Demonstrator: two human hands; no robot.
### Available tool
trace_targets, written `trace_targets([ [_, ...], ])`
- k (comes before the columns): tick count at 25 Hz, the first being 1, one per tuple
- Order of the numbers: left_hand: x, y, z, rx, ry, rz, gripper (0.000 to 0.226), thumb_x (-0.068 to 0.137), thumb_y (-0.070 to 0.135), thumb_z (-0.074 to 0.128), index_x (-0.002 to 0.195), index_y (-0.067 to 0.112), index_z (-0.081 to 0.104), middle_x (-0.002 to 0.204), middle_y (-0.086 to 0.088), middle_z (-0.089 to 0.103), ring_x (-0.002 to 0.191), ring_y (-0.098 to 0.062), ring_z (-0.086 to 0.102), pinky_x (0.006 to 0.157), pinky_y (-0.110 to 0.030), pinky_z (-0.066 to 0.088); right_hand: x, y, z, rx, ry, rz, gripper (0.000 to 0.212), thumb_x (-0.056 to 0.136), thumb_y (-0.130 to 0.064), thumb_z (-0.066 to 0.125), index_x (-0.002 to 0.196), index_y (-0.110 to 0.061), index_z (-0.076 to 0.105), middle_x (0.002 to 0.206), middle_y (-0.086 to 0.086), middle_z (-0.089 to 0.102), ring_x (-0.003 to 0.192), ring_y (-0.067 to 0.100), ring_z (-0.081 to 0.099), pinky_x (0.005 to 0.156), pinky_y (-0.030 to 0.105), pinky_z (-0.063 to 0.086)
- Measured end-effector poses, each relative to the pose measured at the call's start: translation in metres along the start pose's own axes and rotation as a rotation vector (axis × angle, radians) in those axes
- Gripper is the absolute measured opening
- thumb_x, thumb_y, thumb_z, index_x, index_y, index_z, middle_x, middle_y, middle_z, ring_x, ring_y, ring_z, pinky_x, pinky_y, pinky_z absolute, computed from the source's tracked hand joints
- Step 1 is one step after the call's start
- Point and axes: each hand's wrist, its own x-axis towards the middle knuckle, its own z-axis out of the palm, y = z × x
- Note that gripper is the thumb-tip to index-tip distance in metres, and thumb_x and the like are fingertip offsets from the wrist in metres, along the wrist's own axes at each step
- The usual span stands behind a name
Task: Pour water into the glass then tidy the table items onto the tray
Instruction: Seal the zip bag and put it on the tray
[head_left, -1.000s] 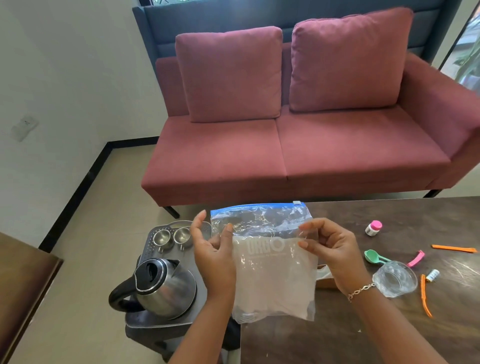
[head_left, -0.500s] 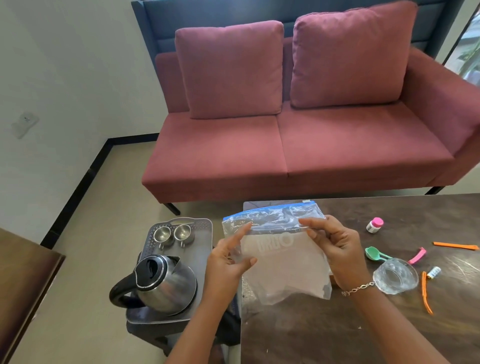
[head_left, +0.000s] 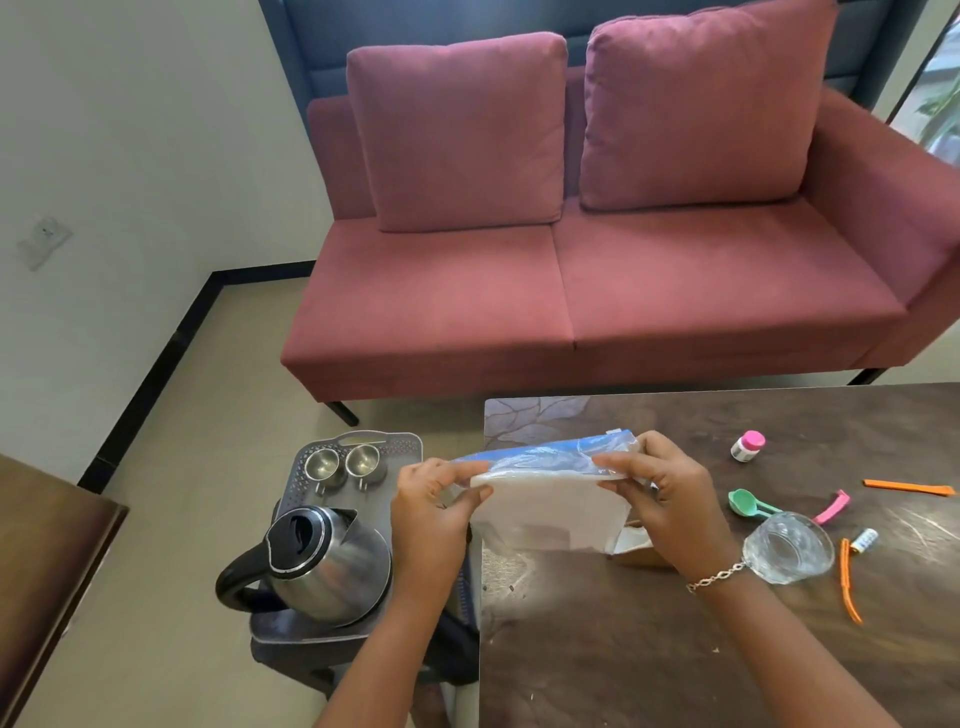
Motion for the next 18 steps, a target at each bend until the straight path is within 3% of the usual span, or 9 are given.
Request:
trace_targets([
  [2, 0.002, -0.002, -0.002, 0.096, 0.034, 0.061, 0.023, 0.071, 0.007, 0.075, 0.073, 0.029, 0.07, 0.079, 0.01, 0.058, 0.09, -0.01, 0.045, 0.078, -0.01, 0.033, 0.001, -0.001, 0.001, -0.033, 0.017, -0.015, 0.018, 0.069, -0.011, 0.064, 0.083, -0.005, 0.074, 0.07, -0.001, 0.046, 0.069, 0.002, 0.049, 0.061, 0.003, 0.039],
  [5, 0.005, -0.006, -0.004, 0.169, 0.022, 0.102, 0.015, 0.073, 0.011, 0.074, 0.068, 0.024, 0.068, 0.095, 0.008, 0.052, 0.099, -0.007, 0.04, 0.084, -0.006, 0.028, 0.002, -0.003, 0.001, -0.114, 0.04, -0.032, 0.012, 0.07, -0.014, 0.064, 0.075, -0.006, 0.073, 0.083, 0.004, 0.052, 0.079, 0.015, 0.052, 0.066, 0.007, 0.039],
  [7, 0.006, -0.008, -0.005, 0.153, -0.049, 0.127, 0.021, 0.078, 0.015, 0.069, 0.066, 0.029, 0.061, 0.103, 0.011, 0.058, 0.106, -0.006, 0.044, 0.088, -0.008, 0.029, 0.003, -0.003, 0.001, -0.134, -0.013, -0.011, 0.003, 0.072, -0.011, 0.066, 0.072, -0.009, 0.069, 0.104, 0.01, 0.058, 0.099, 0.021, 0.052, 0.08, 0.022, 0.042],
  [10, 0.007, -0.009, -0.007, 0.148, -0.132, 0.158, 0.01, 0.083, 0.021, 0.059, 0.073, 0.022, 0.061, 0.087, 0.012, 0.067, 0.087, -0.007, 0.059, 0.078, -0.022, 0.046, 0.006, -0.004, -0.002, -0.188, -0.206, -0.008, 0.011, 0.074, -0.022, 0.062, 0.075, -0.012, 0.063, 0.117, 0.002, 0.063, 0.113, 0.017, 0.055, 0.092, 0.037, 0.036],
  [13, 0.009, -0.011, -0.009, 0.201, -0.147, 0.184, 0.012, 0.081, 0.029, 0.053, 0.076, 0.02, 0.06, 0.08, 0.004, 0.069, 0.078, -0.018, 0.062, 0.071, -0.04, 0.05, 0.015, -0.021, -0.007, -0.327, -0.473, -0.029, 0.033, 0.07, -0.042, 0.07, 0.091, -0.02, 0.057, 0.108, -0.009, 0.066, 0.11, 0.011, 0.056, 0.103, 0.03, 0.027],
  [16, 0.012, -0.017, -0.015, 0.203, -0.165, 0.196, 0.01, 0.081, 0.033, 0.052, 0.08, 0.023, 0.055, 0.076, 0.001, 0.068, 0.075, -0.022, 0.062, 0.068, -0.043, 0.05, 0.026, -0.042, 0.005, -0.553, -0.733, 0.006, 0.061, 0.075, -0.046, 0.066, 0.128, -0.031, 0.038, 0.121, -0.007, 0.061, 0.11, 0.021, 0.056, 0.094, 0.031, 0.038],
  [18, 0.014, -0.022, -0.021, 0.184, -0.183, 0.19, 0.016, 0.081, 0.037, 0.051, 0.081, 0.022, 0.056, 0.074, -0.001, 0.067, 0.073, -0.024, 0.062, 0.067, -0.046, 0.05, 0.028, -0.047, 0.017, -0.65, -0.765, -0.038, 0.057, 0.083, -0.041, 0.059, 0.133, -0.036, 0.033, 0.121, -0.005, 0.062, 0.11, 0.023, 0.056, 0.086, 0.034, 0.043],
])
